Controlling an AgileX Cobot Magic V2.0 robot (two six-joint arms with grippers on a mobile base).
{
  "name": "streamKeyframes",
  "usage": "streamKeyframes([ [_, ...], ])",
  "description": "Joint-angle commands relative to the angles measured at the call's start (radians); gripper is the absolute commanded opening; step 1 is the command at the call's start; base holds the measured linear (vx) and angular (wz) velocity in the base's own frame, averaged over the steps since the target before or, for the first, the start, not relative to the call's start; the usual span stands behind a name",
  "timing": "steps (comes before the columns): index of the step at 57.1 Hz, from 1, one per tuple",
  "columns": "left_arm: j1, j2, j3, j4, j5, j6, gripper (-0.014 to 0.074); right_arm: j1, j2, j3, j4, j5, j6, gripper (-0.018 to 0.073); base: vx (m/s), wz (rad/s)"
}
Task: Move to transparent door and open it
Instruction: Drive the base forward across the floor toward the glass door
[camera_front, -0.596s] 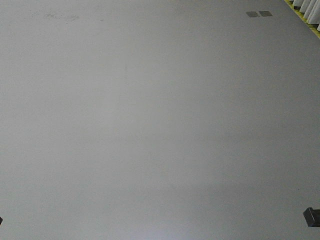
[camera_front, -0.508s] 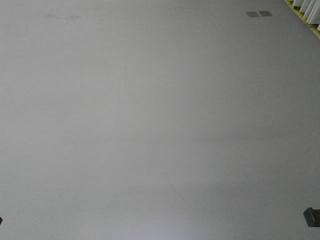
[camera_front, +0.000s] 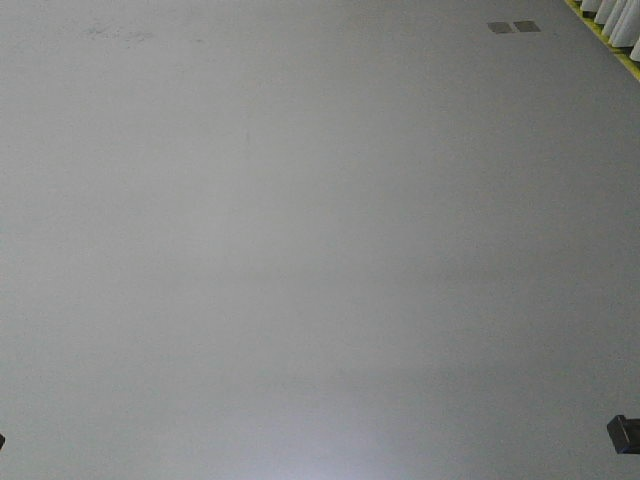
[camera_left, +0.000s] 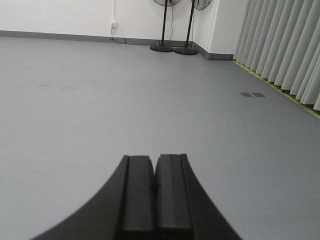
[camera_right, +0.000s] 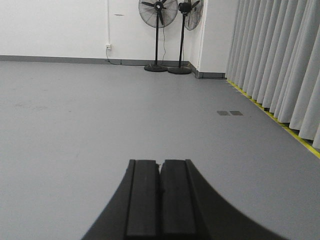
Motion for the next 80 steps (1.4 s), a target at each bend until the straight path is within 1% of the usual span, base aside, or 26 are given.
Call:
streamKeyframes([
  [1,-0.004,-0.014,0.015,-0.01,-0.077,-0.002,-0.0003,-0.006,-0.016,0.004,-0.01,-0.087,-0.006,-0.0001,0.01,-0.04],
  [20,-0.004,-0.014,0.015,-0.01,-0.077,-0.002,-0.0003,-0.006,-0.016,0.004,-0.009,-0.087,-0.006,-0.0001,0.06,-0.05],
  [41,-0.004,-0.014,0.015,-0.01,-0.077,-0.002,-0.0003,-0.006,-0.016,0.004,-0.009,-0.087,-0.006,-0.0001,0.19,0.08],
  [58,-0.004,-0.014,0.015,-0.01,-0.077,-0.002,-0.0003,-0.006,-0.016,0.004,-0.009,-0.087,-0.006,-0.0001,0.35,0.09],
  [80,-0.004,-0.014,0.015,-0.01,-0.077,-0.002,-0.0003,-0.006,-0.016,0.004,-0.009,-0.087,-0.006,-0.0001,0.47,0.2],
])
